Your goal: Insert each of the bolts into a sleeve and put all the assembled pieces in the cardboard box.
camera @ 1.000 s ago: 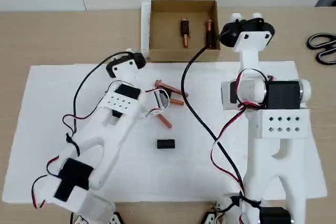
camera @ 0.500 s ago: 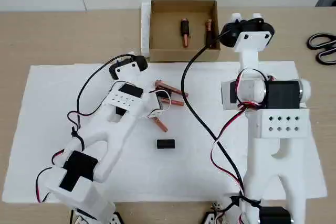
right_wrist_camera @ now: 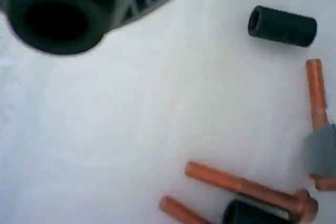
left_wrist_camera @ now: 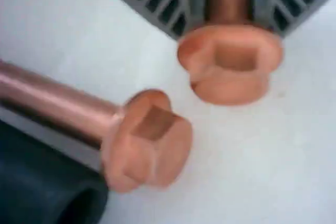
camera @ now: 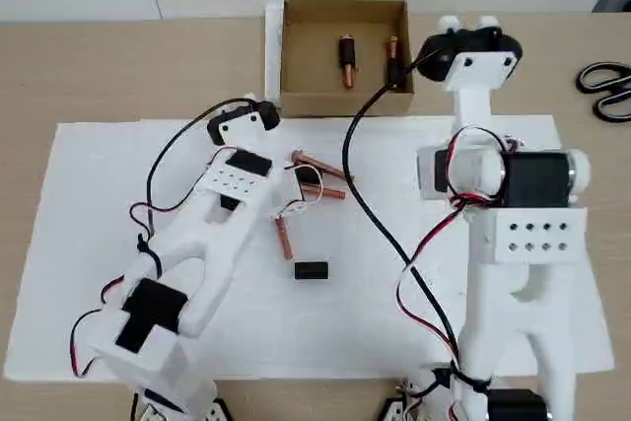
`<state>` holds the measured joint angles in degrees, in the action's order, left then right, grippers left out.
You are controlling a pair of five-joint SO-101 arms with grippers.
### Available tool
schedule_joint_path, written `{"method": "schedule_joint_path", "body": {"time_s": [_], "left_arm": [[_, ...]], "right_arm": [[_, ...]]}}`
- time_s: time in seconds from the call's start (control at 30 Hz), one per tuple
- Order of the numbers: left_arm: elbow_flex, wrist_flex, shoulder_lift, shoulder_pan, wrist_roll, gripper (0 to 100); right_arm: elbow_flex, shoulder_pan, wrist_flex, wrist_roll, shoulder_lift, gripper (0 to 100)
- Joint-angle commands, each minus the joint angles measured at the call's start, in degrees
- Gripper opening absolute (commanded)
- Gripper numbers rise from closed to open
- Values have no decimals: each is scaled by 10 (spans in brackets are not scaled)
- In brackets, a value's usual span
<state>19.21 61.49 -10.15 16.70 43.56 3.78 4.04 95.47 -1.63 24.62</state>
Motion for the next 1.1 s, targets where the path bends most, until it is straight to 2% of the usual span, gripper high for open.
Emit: {"method": "schedule_joint_path", "body": {"time_s": [0.0,0.17,0.37,0.6,1.07], "left_arm": [[-64,52,4,-25,1,6],[-78,73,4,-78,0,6],[-78,84,4,-92,0,6],[-78,80,4,-92,0,6],[-78,84,4,-92,0,6]], "right_arm": [[91,-5,10,40,25,3],[139,0,13,97,26,3],[138,2,14,137,65,3],[136,39,11,142,101,3],[139,31,13,142,109,4]]}}
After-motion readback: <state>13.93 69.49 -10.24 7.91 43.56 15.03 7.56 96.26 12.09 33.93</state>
